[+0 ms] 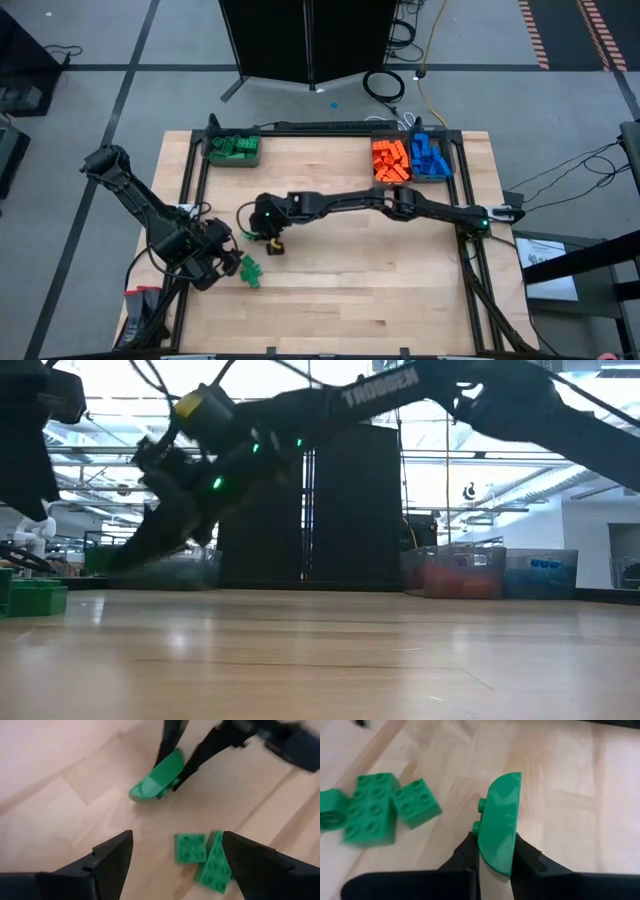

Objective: Sort blocks
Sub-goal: Put the green game piece into the left black bin

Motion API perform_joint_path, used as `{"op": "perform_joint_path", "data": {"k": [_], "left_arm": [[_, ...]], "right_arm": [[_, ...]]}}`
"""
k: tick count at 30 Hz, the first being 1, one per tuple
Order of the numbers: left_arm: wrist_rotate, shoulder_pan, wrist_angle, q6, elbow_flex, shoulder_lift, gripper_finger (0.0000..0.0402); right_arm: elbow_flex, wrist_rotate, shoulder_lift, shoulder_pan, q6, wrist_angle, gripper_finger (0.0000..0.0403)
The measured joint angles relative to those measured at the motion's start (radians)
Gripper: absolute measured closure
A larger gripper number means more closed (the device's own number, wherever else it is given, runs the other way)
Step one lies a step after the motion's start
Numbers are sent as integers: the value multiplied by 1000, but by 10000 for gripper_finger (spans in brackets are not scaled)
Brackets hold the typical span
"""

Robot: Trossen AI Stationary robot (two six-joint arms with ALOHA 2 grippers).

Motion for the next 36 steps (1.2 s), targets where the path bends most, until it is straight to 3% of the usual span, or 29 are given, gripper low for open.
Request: {"op": "perform_joint_path", "data": {"k": [13,18,21,28,36], "left_arm": [[-421,0,19,73,1,-2,96],[-667,0,142,114,1,-22,96],[-801,7,197,40,1,-56,96],[-836,72,218,-470,1,-158,96],[-902,79,463,-377,0,-282,96]], "right_arm": [[1,-15,-271,-47,-259,-436,357],[0,-14,-410,-54,-337,-528,357],[2,-12,-484,-57,-356,-553,357],[2,-11,-587,-68,-356,-551,357],[1,-12,-591,-62,-359,-575,357]]}}
